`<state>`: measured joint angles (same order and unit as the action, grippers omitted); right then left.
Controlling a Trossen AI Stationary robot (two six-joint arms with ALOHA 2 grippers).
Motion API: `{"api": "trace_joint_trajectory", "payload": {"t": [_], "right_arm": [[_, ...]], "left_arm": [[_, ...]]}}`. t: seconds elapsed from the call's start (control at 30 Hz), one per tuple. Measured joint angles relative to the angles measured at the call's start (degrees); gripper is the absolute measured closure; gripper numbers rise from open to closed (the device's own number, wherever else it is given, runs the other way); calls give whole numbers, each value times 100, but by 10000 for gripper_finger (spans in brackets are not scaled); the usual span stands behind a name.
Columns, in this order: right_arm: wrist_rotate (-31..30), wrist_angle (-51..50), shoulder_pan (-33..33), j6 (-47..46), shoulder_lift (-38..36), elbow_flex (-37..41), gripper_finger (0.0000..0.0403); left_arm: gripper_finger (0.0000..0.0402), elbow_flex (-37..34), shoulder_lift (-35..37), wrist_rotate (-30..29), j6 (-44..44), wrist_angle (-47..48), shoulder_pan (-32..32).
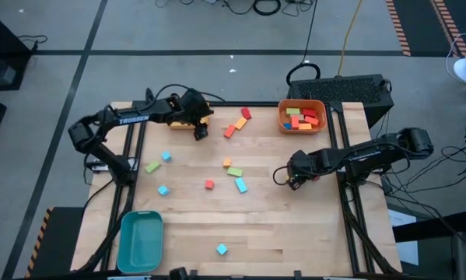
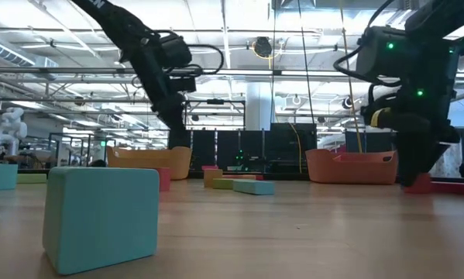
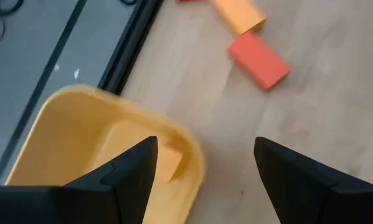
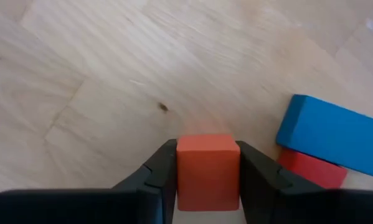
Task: Sort blocks by size
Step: Put the orange block into the yellow bin
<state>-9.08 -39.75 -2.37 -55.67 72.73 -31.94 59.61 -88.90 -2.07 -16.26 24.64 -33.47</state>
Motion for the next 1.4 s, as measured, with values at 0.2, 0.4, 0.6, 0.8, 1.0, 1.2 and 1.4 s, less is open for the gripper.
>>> {"api": "trace_joint_trajectory", "payload": {"t": [0.2,0.4,0.6,0.8,1.0,1.2,1.4], "right_arm": [[-177,837,0,467,-179,2,292],[-924,2068,0,984,-661,2,292],[-1916,3436,4,1587,-1013,0,292],[-1927,4636,90,2204,-1042,0,291],[-1554,5316,126,2382,-1038,0,291],[-1172,5884,170,2497,-1036,0,289],[-995,6330,201,2582,-1036,0,289]], "left_arm": [[132,0,0,3,-237,-356,535],[132,0,0,9,-355,-1014,1191],[132,0,0,13,-261,-2147,1867],[132,0,0,-294,-540,-3015,2340],[132,-2,0,-429,-1029,-3361,2559],[132,-2,0,-177,-1508,-3800,2705],[132,-2,-2,241,-1762,-4184,2803]]}}
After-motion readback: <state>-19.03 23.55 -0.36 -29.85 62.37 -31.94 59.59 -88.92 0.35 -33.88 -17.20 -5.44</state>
